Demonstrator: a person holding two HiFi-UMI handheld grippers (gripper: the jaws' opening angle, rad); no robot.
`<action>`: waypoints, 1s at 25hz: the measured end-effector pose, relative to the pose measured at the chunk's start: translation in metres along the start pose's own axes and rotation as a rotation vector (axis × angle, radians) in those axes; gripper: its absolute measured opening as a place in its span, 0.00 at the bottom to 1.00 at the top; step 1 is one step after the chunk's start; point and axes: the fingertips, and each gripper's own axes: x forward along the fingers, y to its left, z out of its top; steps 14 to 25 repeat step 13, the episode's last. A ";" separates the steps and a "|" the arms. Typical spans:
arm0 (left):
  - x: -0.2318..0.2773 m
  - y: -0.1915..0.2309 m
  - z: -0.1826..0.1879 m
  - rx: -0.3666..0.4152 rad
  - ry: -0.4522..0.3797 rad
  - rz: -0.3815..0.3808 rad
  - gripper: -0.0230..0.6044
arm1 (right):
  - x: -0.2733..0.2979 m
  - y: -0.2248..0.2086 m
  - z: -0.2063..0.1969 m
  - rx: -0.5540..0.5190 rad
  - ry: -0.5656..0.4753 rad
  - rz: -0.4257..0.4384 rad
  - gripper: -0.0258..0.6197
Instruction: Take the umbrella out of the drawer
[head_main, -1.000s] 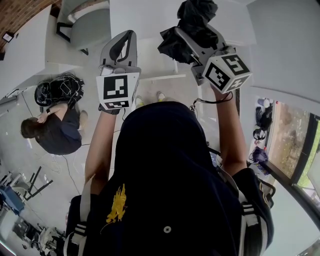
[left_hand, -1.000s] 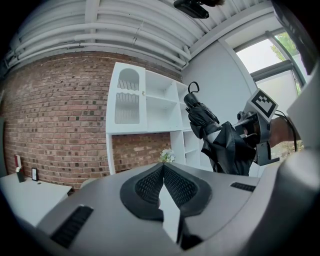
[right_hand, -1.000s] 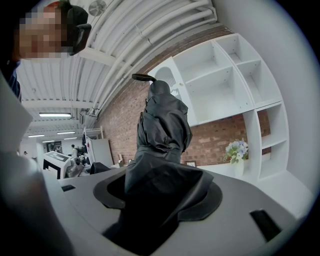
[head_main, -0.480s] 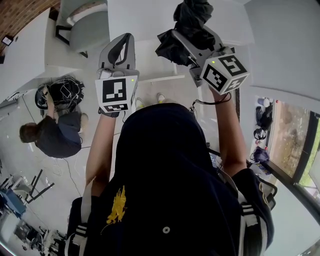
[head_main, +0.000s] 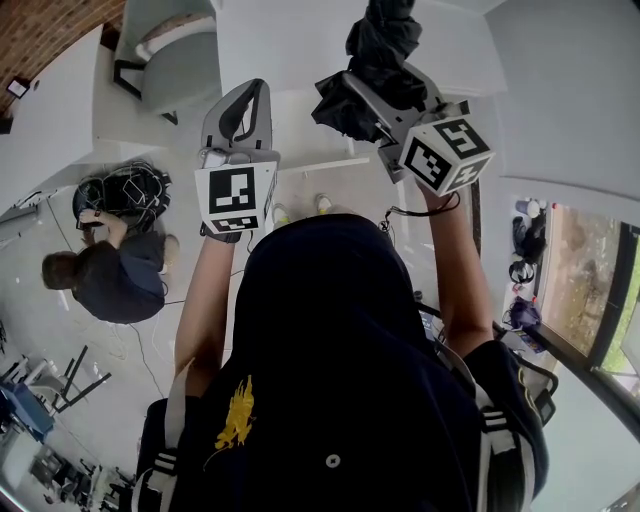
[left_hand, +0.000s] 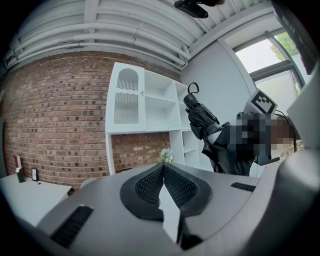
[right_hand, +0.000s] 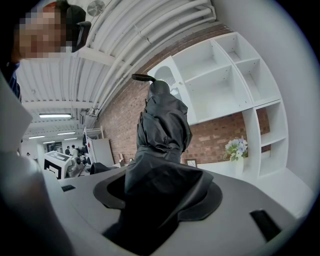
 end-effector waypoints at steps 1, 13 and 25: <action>0.000 -0.001 0.002 0.005 -0.001 -0.005 0.07 | -0.001 0.000 0.001 0.000 -0.002 0.001 0.47; 0.004 -0.003 0.002 0.017 -0.013 -0.025 0.07 | 0.002 -0.003 -0.001 0.006 0.003 0.011 0.47; 0.004 -0.003 0.002 0.017 -0.013 -0.025 0.07 | 0.002 -0.003 -0.001 0.006 0.003 0.011 0.47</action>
